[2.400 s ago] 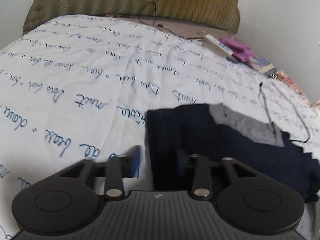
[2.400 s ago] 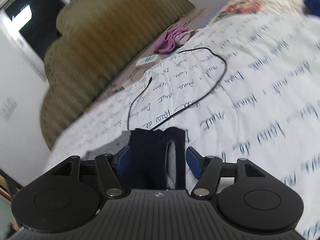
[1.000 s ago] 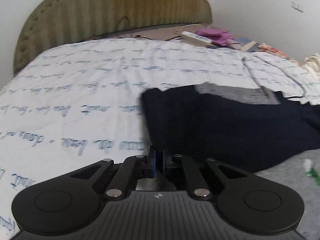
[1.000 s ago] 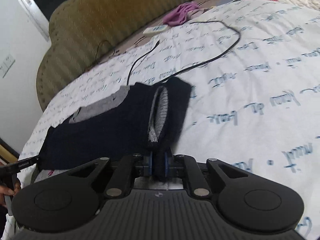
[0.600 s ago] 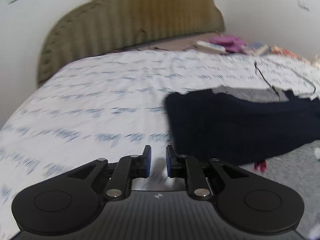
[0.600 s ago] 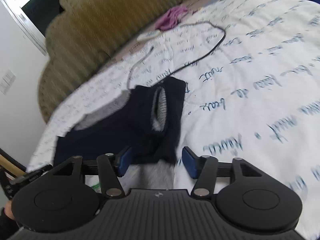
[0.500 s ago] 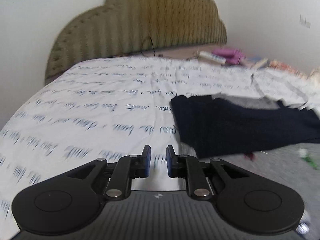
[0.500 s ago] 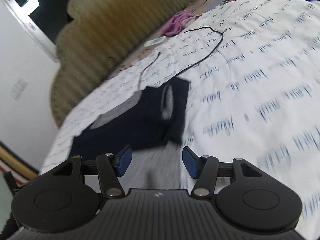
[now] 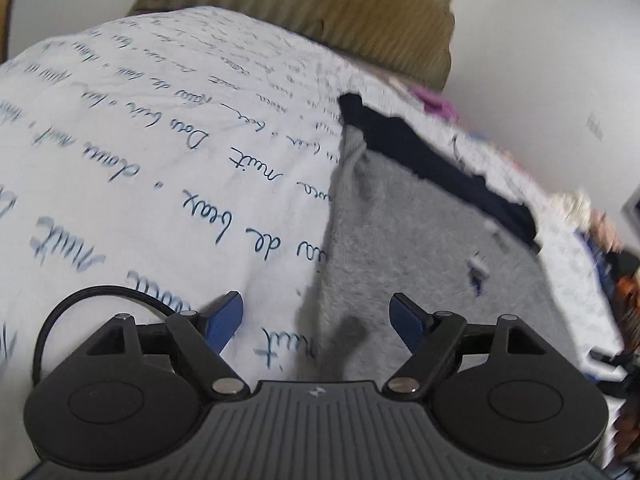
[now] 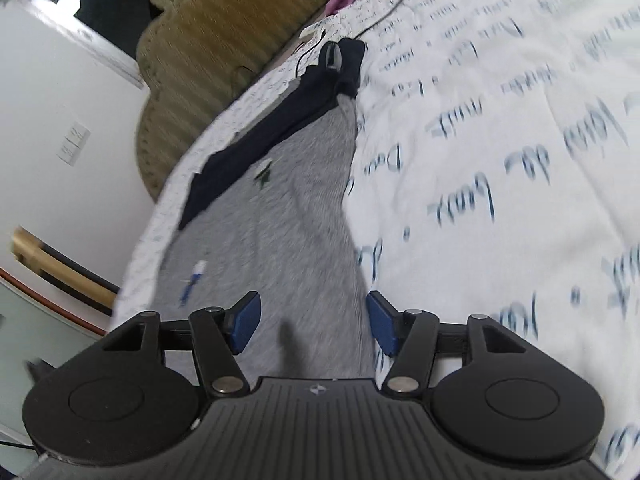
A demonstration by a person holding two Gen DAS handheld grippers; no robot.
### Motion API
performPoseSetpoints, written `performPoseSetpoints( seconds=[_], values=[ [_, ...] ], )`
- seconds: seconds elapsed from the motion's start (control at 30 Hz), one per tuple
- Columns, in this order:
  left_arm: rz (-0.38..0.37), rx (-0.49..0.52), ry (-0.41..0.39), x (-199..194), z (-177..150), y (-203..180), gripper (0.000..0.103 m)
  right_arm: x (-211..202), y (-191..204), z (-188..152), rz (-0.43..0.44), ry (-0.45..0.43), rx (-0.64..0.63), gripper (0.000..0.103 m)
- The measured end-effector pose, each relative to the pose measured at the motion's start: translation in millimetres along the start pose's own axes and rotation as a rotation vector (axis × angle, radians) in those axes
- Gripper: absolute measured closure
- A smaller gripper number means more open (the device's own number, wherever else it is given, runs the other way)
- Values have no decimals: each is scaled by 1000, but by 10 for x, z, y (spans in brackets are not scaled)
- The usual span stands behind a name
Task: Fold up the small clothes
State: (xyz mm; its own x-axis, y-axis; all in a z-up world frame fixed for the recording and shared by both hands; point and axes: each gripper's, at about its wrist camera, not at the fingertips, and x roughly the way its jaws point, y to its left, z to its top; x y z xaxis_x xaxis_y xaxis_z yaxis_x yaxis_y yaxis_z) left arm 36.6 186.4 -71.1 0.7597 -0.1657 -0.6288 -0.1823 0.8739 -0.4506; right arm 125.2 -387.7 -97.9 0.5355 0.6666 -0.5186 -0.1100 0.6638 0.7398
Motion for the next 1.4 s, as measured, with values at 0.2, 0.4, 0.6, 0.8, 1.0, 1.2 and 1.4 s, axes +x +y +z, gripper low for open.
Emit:
performPoseSetpoints(
  seconds=[0.2, 0.4, 0.6, 0.8, 1.0, 1.2, 1.4],
  values=[
    [-126, -86, 99, -54, -88, -18, 22, -142, -157, -160, 98, 7, 88, 38],
    [-183, -88, 155, -107, -169, -79, 22, -266, -185, -314, 150, 35, 99, 37],
    [-289, -116, 251, -63, -228, -24, 22, -325, -196, -430, 182, 76, 114, 36],
    [-357, -113, 294, -100, -312, -41, 22, -325, -165, -572, 214, 89, 133, 36],
    [-391, -143, 300, -84, -361, -6, 40, -315, -154, -639, 221, 88, 167, 40],
    [-358, -241, 344, -1, -367, 217, 77, -280, -279, -721, 183, 107, 226, 80],
    [-304, -169, 362, 19, -380, 142, 98, -269, -303, -724, 190, 112, 241, 83]
  ],
)
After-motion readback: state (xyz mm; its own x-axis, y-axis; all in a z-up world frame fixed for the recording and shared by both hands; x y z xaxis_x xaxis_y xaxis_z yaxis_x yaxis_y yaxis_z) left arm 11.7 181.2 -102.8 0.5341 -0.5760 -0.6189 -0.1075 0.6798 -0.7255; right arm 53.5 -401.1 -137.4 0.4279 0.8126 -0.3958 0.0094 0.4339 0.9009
